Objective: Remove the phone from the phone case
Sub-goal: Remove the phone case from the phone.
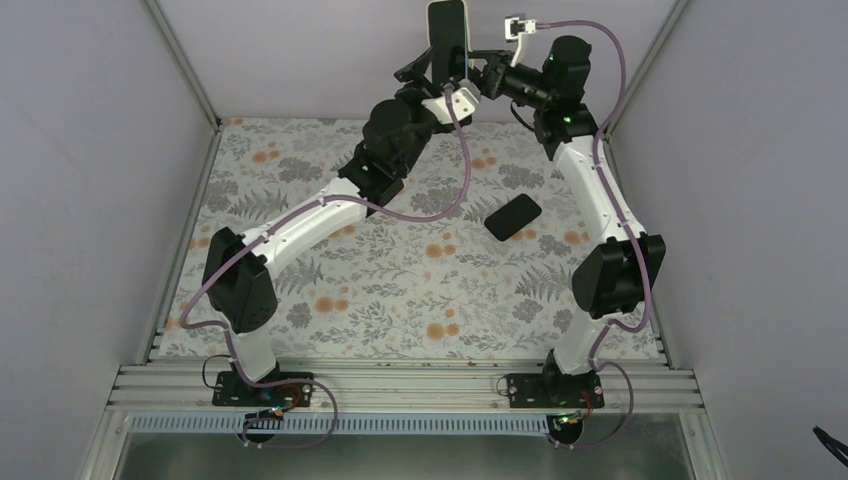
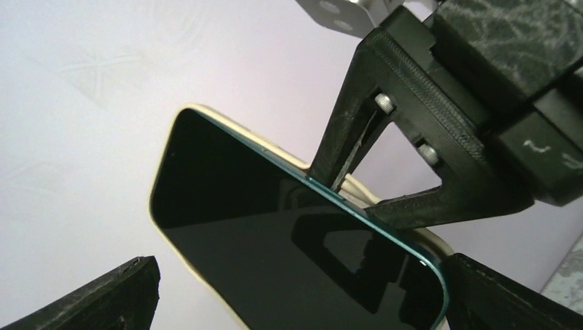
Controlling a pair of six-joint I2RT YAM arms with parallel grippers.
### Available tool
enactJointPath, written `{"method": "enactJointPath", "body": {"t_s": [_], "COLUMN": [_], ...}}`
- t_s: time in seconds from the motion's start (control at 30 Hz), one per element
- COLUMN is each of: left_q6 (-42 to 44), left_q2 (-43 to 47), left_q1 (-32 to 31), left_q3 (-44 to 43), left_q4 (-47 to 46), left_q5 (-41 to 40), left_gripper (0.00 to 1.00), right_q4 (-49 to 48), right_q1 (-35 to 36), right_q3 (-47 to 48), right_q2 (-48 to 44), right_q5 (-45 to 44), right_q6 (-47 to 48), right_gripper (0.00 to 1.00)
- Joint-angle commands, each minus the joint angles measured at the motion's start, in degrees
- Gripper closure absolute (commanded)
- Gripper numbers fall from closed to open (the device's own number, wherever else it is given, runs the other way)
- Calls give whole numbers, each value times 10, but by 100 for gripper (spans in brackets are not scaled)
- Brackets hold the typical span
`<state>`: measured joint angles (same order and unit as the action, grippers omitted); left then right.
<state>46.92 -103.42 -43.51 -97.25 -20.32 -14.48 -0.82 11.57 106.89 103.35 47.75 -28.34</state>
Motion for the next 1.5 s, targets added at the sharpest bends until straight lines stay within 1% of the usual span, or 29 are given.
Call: {"method": "enactJointPath", "body": {"t_s": [0.0, 0.07, 0.17, 0.27, 0.3, 0.33, 0.43, 0.53, 0.6, 0.63, 0.7, 0.73, 0.77, 0.8, 0.83, 0.87, 1.0, 1.07, 1.13, 1.27, 1.37, 1.47], "left_q6": [44, 87, 170, 256, 278, 297, 310, 328, 345, 347, 340, 333, 326, 323, 323, 323, 322, 323, 325, 342, 350, 346], "left_q2": [13, 6, -17, -44, -55, -68, -97, -119, -132, -136, -139, -140, -142, -144, -146, -146, -145, -143, -144, -144, -135, -120], "left_q1": [3, 3, 4, 3, 3, 5, 16, 28, 33, 35, 40, 42, 43, 43, 44, 44, 50, 57, 63, 73, 78, 79], "left_q3": [34, 48, 69, 80, 72, 54, -9, -43, -56, -60, -64, -68, -75, -82, -85, -87, -91, -91, -96, -98, -88, -67], "left_q4": [-137, -212, -376, -555, -595, -611, -592, -595, -611, -618, -616, -603, -591, -583, -583, -584, -577, -580, -581, -608, -622, -630], "left_q5": [-89, -122, -163, -161, -154, -151, -154, -140, -136, -135, -137, -141, -150, -155, -157, -158, -158, -156, -155, -150, -145, -139], "left_gripper": [0, 0, 0, 0, 0, 0, 0, 0, 10, 14, 22, 28, 34, 38, 41, 44, 49, 51, 57, 64, 71, 74], "right_q4": [-38, -45, -67, -96, -103, -104, -95, -80, -63, -37, -19, -19, 10, 51, 85, 113, 194, 223, 229, 253, 252, 244], "right_q1": [3, 4, 5, 11, 15, 21, 38, 46, 46, 45, 45, 47, 48, 49, 48, 47, 43, 43, 42, 39, 33, 25], "right_q3": [9, 3, -12, -46, -59, -72, -102, -117, -118, -106, -95, -92, -83, -69, -56, -46, -17, -6, -8, -15, -32, -40], "right_q2": [-35, -35, -35, -36, -37, -38, -42, -48, -54, -52, -53, -55, -56, -56, -53, -51, -37, -31, -30, -28, -35, -36], "right_q5": [7, 12, 30, 60, 71, 78, 111, 154, 184, 202, 237, 258, 269, 271, 275, 281, 324, 343, 355, 365, 353, 327], "right_q6": [6, -3, -28, -54, -60, -61, -47, -35, -20, -6, -1, 0, 20, 55, 96, 116, 174, 188, 189, 206, 211, 208], "right_gripper": [97, 97, 97, 97, 97, 97, 97, 97, 97, 97, 97, 97, 97, 97, 97, 97, 97, 97, 97, 97, 97, 97]}}
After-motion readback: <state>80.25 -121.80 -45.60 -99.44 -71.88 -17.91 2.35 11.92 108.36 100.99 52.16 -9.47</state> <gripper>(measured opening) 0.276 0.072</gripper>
